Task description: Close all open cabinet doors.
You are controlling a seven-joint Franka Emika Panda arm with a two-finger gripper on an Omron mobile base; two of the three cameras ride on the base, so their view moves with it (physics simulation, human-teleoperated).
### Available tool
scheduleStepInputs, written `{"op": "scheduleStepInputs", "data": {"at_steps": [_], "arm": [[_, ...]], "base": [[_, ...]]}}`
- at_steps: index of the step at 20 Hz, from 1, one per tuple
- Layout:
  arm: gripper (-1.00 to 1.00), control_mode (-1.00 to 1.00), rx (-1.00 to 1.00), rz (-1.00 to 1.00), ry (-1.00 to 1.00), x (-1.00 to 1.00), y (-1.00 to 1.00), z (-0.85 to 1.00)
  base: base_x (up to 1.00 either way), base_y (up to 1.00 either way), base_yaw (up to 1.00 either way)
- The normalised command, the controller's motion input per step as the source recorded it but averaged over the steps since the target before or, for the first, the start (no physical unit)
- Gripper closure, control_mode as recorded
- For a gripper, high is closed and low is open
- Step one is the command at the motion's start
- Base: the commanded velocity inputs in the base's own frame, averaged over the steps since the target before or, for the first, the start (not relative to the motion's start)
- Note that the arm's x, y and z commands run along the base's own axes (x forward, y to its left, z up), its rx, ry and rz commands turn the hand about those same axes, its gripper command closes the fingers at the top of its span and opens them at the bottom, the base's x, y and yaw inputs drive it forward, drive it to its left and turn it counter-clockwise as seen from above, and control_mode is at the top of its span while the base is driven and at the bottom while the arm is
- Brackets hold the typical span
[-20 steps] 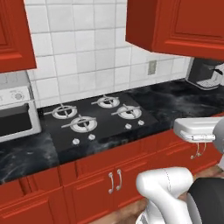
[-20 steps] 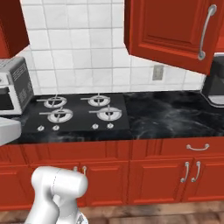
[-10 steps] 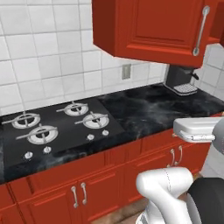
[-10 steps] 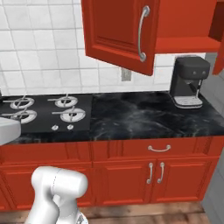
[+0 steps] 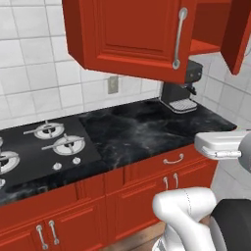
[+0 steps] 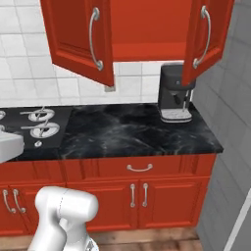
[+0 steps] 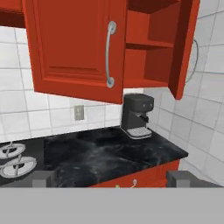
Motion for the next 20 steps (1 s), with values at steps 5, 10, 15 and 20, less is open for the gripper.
{"op": "scheduleStepInputs", "data": {"at_steps": [5,10,15,20], "arm": [[-1.00,1.00,0.00,0.00,0.00,0.00,0.00,0.00],[-1.00,1.00,0.00,0.00,0.00,0.00,0.00,0.00],[-1.00,1.00,0.00,0.00,0.00,0.00,0.00,0.00],[-1.00,1.00,0.00,0.00,0.00,0.00,0.00,0.00]], "base": [[0.34,-0.46,0.02],[0.39,-0.39,0.06],[0.35,-0.49,0.14],[0.48,-0.42,0.19]]}}
